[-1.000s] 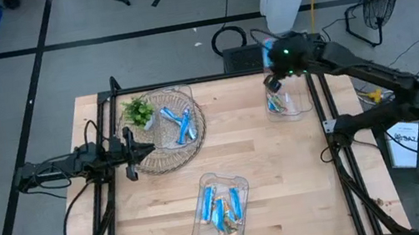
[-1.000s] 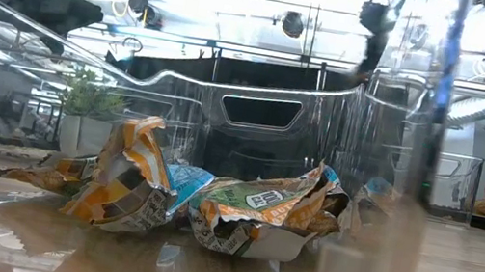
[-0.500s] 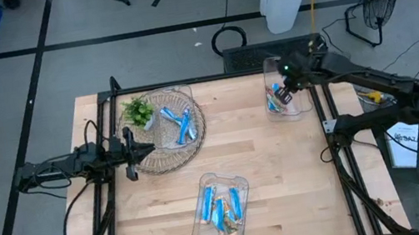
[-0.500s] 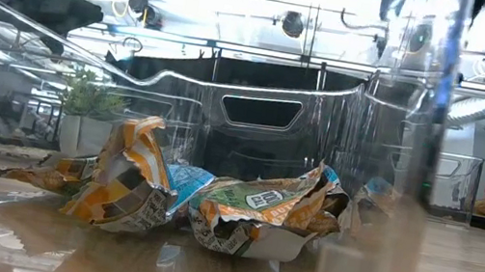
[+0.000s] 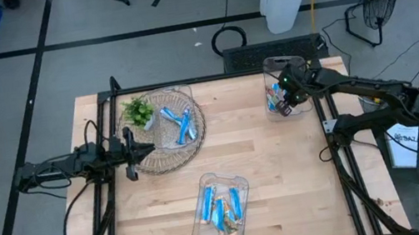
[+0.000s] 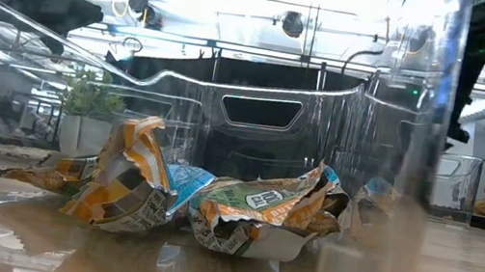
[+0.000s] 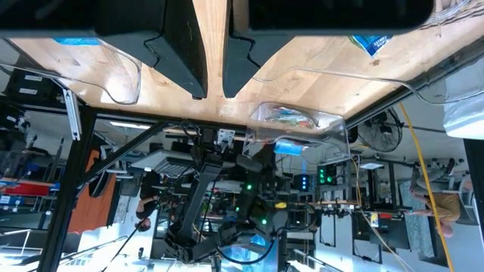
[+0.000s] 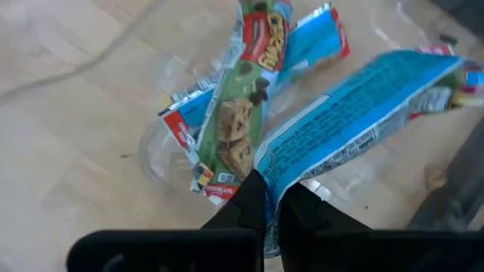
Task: Pick and place Granola Bars by type
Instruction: Put the red granola bar into the top right transparent bin, then return to Home Position
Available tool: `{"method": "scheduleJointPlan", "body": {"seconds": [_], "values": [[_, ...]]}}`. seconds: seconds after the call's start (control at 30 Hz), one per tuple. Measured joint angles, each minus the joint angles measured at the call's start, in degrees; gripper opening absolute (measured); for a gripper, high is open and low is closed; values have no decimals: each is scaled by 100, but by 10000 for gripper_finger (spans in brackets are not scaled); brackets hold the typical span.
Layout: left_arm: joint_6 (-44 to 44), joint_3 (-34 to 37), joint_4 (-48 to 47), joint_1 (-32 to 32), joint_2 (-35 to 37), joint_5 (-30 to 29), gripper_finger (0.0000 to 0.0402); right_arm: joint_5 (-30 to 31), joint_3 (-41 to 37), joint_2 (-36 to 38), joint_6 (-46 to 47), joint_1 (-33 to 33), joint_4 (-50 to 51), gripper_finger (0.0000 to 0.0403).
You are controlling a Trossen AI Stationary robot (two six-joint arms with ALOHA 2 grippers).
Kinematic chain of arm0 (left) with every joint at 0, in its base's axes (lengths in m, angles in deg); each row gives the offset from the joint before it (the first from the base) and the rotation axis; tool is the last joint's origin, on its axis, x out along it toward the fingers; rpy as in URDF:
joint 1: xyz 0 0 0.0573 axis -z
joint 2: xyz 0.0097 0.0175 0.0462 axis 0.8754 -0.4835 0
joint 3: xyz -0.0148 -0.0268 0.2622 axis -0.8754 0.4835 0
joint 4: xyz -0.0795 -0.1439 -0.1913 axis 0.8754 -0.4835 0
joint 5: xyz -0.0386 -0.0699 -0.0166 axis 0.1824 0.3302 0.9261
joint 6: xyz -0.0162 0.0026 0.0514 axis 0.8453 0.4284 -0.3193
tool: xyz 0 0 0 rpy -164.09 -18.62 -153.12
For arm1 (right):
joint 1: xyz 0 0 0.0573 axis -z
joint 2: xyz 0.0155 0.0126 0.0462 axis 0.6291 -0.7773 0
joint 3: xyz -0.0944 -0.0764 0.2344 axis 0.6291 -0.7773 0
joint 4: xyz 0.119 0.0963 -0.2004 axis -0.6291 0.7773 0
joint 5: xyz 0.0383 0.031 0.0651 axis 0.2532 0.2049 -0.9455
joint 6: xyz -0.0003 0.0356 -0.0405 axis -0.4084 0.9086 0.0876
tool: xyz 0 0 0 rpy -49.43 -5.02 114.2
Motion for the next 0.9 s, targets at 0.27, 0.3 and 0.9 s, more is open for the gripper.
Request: {"method": "scheduleJointPlan", "body": {"seconds": [0.27,0.3,0.9], "values": [[0,0,1,0,-1,0,49,-12,-258,2,61,119,-102,7],[-1,0,0,0,-1,0,49,-12,-260,1,88,117,-103,10],[0,0,0,-1,-2,0,49,-1,-260,2,110,117,-298,97]]}}
